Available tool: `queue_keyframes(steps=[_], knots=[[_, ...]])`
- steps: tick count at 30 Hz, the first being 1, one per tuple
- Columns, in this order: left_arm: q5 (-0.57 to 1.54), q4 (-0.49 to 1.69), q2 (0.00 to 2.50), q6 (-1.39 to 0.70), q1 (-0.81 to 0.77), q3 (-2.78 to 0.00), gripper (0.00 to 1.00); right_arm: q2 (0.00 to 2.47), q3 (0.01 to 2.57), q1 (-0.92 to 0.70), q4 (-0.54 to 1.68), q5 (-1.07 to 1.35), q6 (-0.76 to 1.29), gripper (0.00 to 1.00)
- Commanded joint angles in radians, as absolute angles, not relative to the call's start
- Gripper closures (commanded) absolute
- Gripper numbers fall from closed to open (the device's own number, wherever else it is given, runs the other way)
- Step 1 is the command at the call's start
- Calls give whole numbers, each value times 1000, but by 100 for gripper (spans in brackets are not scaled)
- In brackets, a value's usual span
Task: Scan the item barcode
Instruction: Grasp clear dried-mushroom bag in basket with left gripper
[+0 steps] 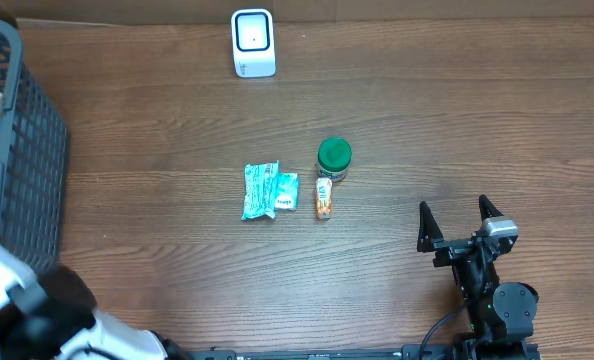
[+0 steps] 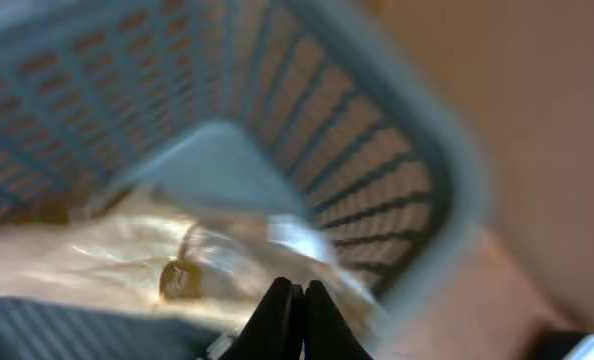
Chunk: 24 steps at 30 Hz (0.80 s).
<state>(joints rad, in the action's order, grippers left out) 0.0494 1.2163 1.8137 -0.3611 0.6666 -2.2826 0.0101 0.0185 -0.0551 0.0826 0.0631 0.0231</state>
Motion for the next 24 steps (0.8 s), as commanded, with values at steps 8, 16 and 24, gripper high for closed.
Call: queue_keyframes(steps=[8, 16, 24], knots=[[101, 1353, 1634, -310, 372, -2292, 96, 3, 8, -62, 78, 62, 27, 0], [11, 1334, 1653, -295, 290, -2287, 48, 3, 8, -62, 78, 62, 27, 0], [1, 1305, 1678, -384, 535, -2286, 0, 3, 8, -62, 78, 62, 27, 0]])
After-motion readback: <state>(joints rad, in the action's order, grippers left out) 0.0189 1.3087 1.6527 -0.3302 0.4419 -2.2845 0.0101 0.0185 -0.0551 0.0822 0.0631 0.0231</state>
